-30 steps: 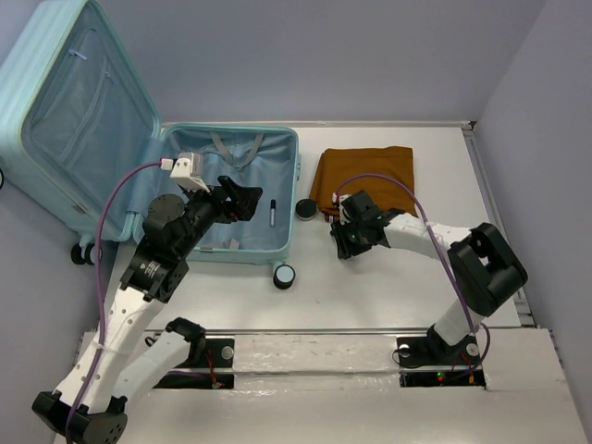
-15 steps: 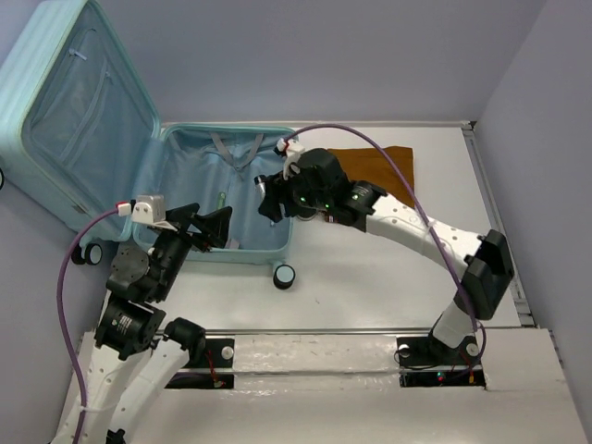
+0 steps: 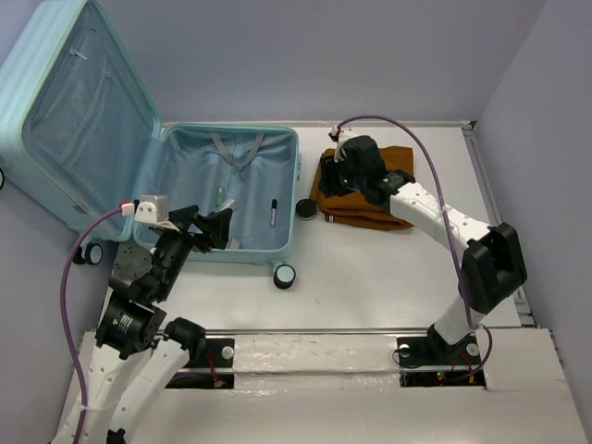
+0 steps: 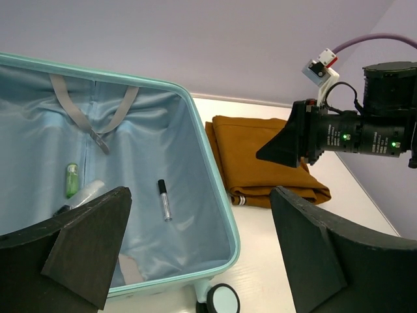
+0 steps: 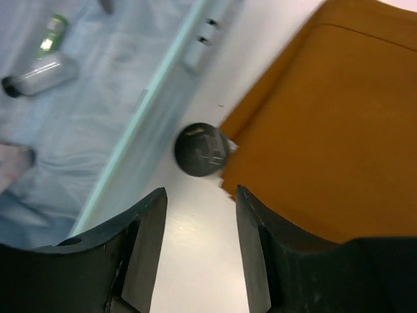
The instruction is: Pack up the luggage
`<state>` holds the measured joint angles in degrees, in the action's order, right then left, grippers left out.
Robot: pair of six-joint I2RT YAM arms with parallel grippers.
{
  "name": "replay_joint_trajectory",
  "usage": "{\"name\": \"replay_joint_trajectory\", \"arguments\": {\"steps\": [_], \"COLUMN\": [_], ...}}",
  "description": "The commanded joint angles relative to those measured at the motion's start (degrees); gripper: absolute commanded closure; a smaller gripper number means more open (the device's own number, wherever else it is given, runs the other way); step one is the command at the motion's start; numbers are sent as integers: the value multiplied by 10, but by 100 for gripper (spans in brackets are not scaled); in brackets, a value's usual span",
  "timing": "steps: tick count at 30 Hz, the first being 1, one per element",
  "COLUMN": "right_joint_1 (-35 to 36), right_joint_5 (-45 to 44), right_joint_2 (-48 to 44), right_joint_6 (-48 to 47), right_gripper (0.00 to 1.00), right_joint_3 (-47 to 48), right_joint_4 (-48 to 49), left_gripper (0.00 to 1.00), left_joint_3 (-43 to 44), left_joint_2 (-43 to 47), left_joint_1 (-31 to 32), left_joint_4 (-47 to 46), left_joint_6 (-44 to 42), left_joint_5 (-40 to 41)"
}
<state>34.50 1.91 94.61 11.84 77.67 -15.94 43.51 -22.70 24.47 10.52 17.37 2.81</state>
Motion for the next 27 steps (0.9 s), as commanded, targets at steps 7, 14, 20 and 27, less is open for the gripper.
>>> {"name": "replay_joint_trajectory", "arguments": {"steps": [7, 14, 20, 27], "right_joint_1": [-1, -1, -1, 18], "right_joint_5": [0, 46, 62, 35], "right_joint_2": [110, 170, 215, 246], "right_joint_6": [-69, -51, -33, -43], "right_gripper": [41, 32, 17, 27], "right_joint_3": [42, 61, 74, 94], "right_joint_4": [2, 11, 21, 25], "left_gripper": [1, 1, 1, 1], "left_joint_3": [-4, -4, -4, -4], "left_joint_2": [-5, -11, -14, -16], "left_joint_1": [-14, -17, -23, -28], "left_joint_4": [-18, -17, -19, -19], "left_joint_6": [-13, -14, -14, -14], "left_joint_5": [-18, -19, -24, -25]}}
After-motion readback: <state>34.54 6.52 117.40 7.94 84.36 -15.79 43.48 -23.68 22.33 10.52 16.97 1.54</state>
